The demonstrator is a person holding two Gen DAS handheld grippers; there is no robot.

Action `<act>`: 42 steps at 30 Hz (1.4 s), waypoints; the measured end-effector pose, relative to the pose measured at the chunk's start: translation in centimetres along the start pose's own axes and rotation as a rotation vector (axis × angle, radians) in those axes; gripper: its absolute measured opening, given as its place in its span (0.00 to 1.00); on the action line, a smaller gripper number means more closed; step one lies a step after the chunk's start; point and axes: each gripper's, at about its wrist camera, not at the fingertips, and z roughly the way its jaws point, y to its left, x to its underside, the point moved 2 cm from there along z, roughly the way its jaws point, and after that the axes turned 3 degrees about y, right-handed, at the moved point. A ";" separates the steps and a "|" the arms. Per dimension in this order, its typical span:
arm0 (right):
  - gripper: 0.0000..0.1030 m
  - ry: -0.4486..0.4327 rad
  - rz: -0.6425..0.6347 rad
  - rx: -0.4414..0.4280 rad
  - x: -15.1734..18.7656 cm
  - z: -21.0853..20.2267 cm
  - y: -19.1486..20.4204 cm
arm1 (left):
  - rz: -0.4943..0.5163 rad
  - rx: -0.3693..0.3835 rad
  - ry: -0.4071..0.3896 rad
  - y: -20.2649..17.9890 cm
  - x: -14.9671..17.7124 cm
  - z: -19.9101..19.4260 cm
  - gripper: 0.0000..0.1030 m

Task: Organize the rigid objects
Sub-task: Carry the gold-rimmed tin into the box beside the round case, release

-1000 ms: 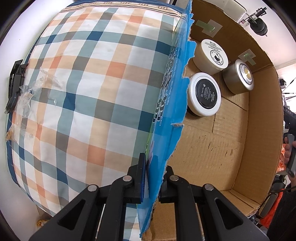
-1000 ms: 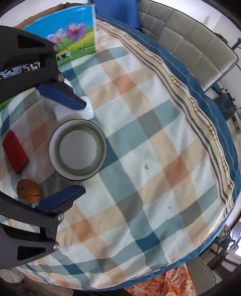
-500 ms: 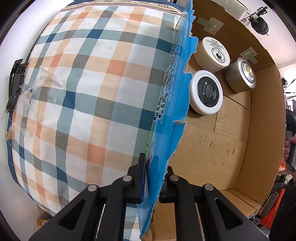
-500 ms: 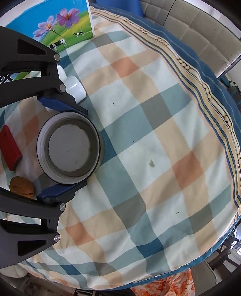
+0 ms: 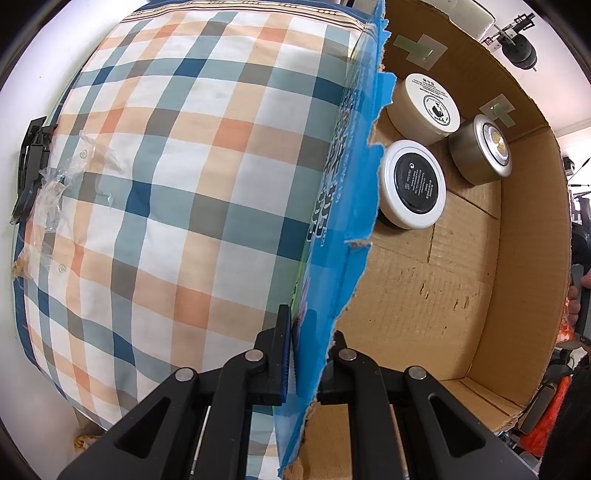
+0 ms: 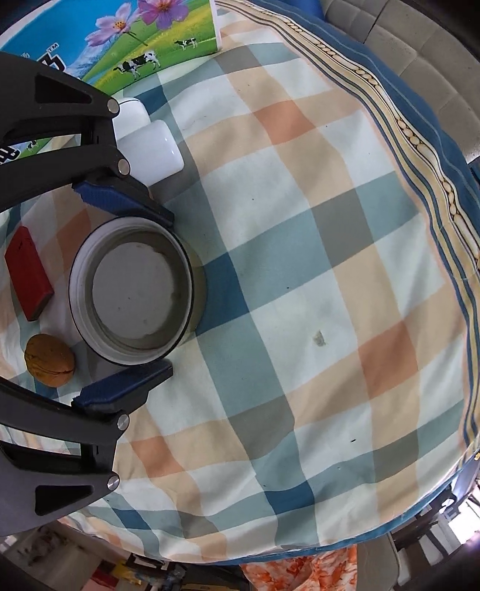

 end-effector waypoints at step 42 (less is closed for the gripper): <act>0.65 -0.103 -0.415 -0.482 20.7 -12.5 14.6 | 0.013 0.004 0.001 0.0 0.0 0.1 0.06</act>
